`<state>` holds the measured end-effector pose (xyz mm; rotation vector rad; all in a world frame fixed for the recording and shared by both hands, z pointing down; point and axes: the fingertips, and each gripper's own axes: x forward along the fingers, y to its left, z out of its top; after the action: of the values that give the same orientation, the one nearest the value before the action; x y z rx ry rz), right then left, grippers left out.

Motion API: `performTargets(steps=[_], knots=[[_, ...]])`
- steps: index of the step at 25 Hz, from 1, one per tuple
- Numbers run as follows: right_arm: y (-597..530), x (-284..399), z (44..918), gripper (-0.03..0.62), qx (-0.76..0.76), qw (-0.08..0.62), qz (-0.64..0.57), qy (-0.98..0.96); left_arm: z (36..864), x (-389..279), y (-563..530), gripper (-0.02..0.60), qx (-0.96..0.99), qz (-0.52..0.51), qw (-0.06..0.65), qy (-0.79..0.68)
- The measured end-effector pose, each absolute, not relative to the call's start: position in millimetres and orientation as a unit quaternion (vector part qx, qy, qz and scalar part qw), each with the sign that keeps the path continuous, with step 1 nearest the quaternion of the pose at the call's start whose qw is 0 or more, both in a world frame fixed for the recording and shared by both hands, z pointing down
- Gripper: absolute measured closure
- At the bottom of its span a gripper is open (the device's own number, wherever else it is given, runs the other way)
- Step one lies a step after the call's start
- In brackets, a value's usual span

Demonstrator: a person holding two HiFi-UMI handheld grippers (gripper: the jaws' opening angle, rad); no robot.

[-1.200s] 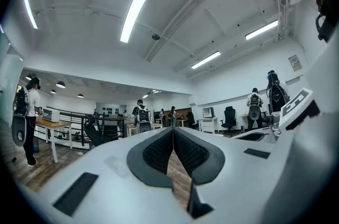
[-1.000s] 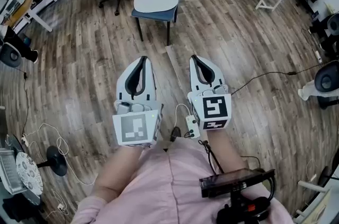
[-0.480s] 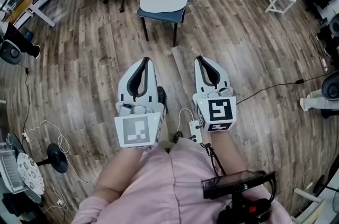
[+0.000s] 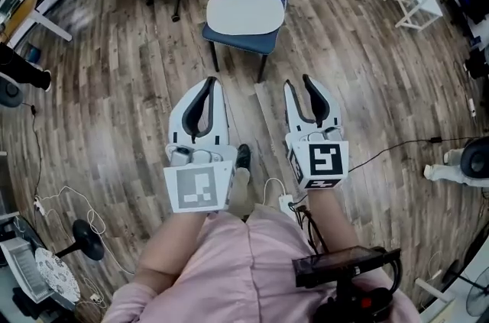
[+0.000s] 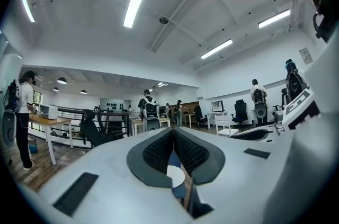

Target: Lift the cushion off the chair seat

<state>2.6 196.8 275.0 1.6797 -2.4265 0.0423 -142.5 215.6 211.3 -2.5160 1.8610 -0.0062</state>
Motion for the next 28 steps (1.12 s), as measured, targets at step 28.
performTargets(steps=[28], knots=[[-121.9, 55.9, 305.5, 0.494, 0.585, 0.11, 0.056, -0.802, 245.6, -100.0, -106.4, 0.568, -0.82, -0.053, 0.003, 0.57]])
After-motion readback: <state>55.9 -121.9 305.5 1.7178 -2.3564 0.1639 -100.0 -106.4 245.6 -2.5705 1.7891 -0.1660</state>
